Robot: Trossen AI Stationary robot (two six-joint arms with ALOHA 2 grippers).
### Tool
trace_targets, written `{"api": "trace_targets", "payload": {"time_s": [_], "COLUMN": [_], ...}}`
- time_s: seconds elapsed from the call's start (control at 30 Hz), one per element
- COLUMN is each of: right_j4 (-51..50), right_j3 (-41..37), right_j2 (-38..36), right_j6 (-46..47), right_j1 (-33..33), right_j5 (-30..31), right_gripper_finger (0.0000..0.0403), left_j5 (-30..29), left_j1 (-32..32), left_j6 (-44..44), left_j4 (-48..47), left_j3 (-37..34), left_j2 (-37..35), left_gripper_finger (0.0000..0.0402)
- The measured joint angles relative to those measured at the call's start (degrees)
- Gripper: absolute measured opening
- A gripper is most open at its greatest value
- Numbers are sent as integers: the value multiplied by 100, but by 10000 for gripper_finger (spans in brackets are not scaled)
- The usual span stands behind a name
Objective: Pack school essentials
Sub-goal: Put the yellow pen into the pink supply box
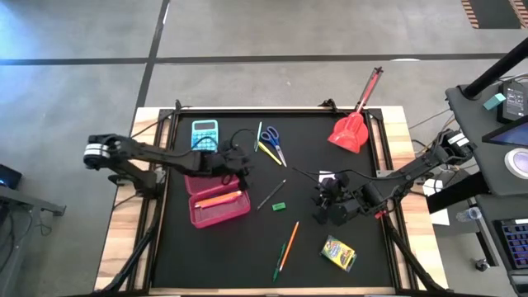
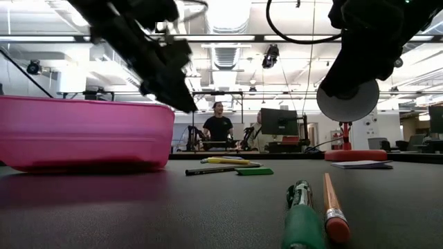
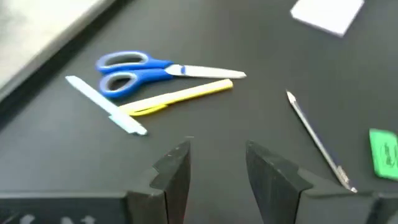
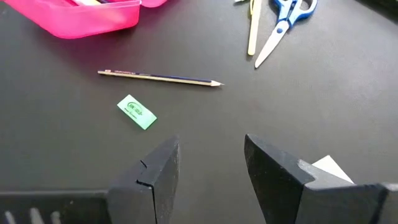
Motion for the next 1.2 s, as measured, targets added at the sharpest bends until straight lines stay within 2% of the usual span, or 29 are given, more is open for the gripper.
{"api": "trace_targets", "payload": {"time_s": [0.13,0.4,0.73,1.03,1.2], "right_j4": [-23,-262,-949,-1015,-1036], "right_j3": [0,0,0,0,0], "right_j2": [0,2,2,2,2], "right_j6": [-185,-452,-456,-695,-766], "right_j1": [-18,-254,-492,-492,-491], "right_j5": [6,5,-5,-5,-5], "right_gripper_finger": [171,171,171,171,171], "left_j5": [613,1170,1322,1357,1852], "left_j1": [197,451,723,1064,1296], "left_j6": [684,1745,2302,3447,3454], "left_j4": [165,196,-208,-831,-860], "left_j3": [292,985,1949,2559,2604], "left_j2": [495,1471,2499,2676,2689], "left_gripper_finger": [137,137,137,137,134]}}
